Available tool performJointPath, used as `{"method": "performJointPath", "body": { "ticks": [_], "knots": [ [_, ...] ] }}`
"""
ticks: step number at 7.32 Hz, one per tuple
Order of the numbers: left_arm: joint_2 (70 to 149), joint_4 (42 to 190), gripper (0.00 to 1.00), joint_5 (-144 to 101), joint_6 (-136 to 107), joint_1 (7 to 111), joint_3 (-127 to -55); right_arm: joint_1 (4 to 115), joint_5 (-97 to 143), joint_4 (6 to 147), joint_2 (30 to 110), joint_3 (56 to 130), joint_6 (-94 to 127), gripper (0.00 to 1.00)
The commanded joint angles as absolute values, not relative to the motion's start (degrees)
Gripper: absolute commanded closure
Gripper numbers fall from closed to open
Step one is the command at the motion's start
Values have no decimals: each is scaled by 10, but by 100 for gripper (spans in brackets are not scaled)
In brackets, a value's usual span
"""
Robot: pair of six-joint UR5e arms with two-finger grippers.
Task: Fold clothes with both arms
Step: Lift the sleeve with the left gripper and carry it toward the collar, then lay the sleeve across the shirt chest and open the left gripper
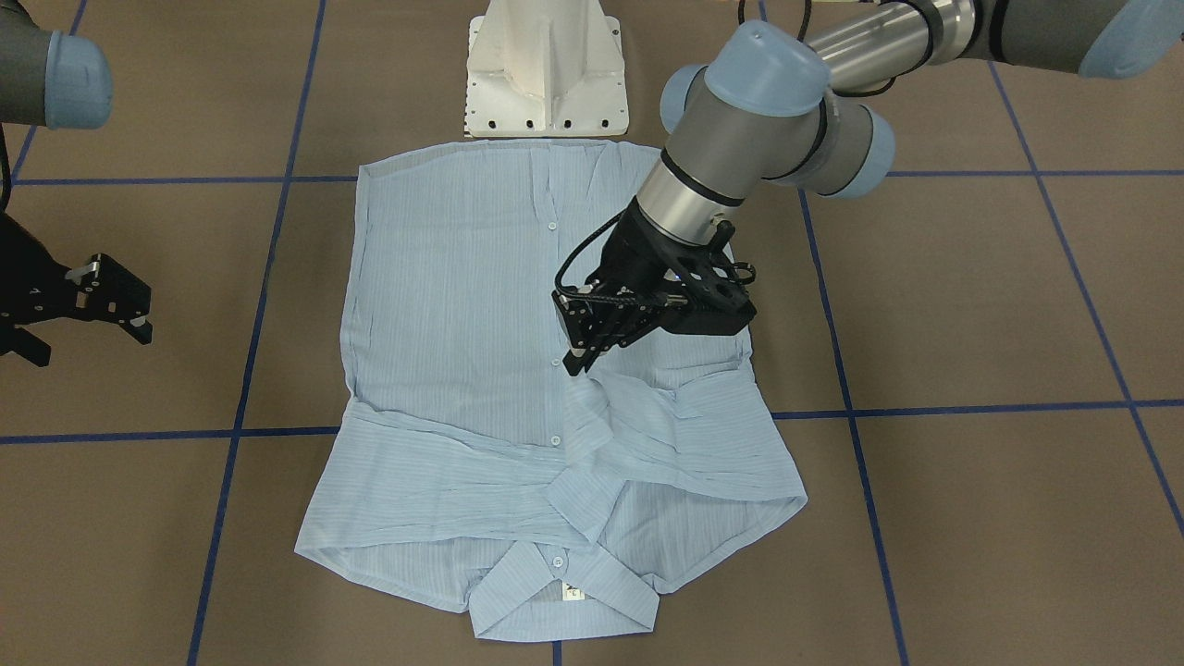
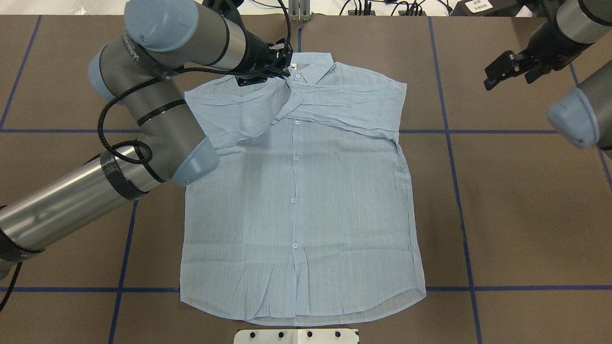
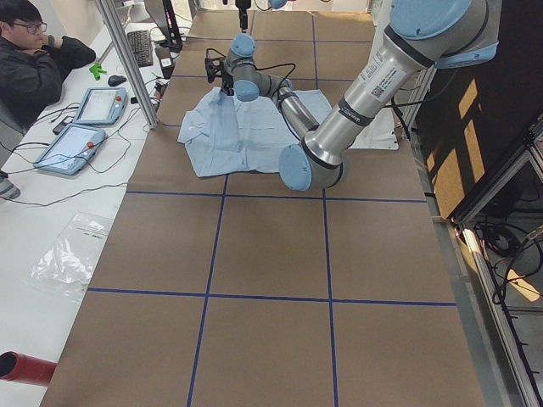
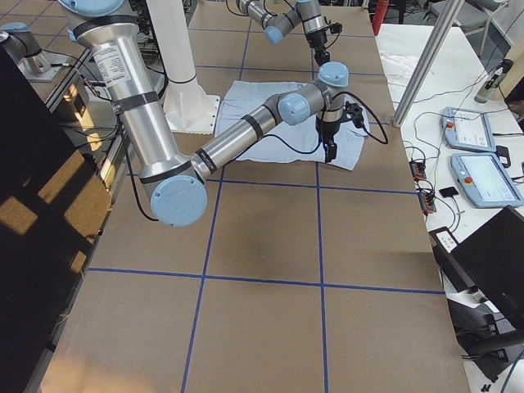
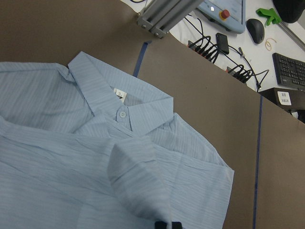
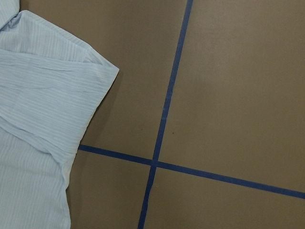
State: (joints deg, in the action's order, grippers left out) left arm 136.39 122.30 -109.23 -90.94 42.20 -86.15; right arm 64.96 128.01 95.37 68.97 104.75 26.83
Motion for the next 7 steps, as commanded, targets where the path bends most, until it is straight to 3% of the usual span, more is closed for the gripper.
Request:
{"method": "performJointPath", "body": {
  "ticks": [1, 3, 6, 7],
  "knots": [
    [1375, 1240, 100, -1092, -911, 399, -831, 650, 1280, 954, 690, 1045, 269, 0],
    [1402, 1290, 100, -1089, -911, 399, -747, 650, 1280, 955, 690, 1044, 269, 0],
    [1432, 1296, 100, -1065, -914, 349, -716, 650, 1282, 954, 688, 1039, 269, 0],
    [1459, 1297, 10, -1034, -940, 309, -709, 654, 1294, 954, 688, 1039, 269, 0]
  ]
}}
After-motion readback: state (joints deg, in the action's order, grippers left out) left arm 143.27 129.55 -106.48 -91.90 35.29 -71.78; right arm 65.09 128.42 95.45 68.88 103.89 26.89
